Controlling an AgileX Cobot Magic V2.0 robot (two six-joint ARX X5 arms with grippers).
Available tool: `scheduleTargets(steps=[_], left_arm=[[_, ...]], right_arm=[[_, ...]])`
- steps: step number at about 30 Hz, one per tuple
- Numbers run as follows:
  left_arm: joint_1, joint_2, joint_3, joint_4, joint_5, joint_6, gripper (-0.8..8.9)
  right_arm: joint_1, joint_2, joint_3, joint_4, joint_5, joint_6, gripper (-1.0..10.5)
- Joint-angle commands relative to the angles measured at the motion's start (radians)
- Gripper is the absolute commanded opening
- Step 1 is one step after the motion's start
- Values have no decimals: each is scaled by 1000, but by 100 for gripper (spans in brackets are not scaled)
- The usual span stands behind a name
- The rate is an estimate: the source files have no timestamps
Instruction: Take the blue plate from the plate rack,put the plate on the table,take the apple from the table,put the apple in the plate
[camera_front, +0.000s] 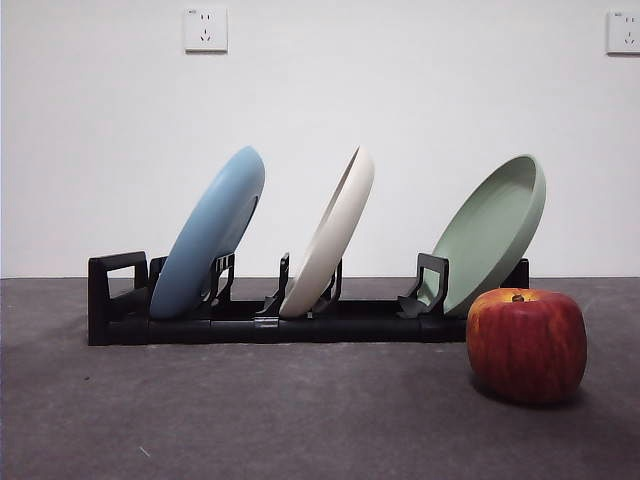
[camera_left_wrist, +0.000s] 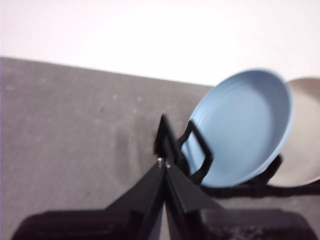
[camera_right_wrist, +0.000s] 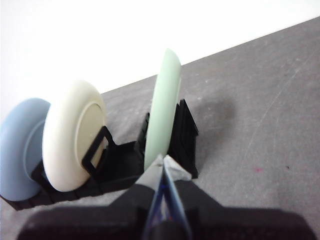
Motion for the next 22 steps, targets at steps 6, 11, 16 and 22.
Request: scheduleTargets(steps=[6,11,16,22], left_arm=[[1,217,201,-13,59,-5,-6],[1,378,342,-23,81,5,-6],[0,531,477,-81,198,8,-4],[-8,722,632,-194,381,26,33]], right_arm=[[0,220,226,-97,-5,-33,-11],[0,372,382,-190,-5,-115,-11],[1,509,543,-333,-12,-198,1],[1,638,692,-452,-92,-243,23]])
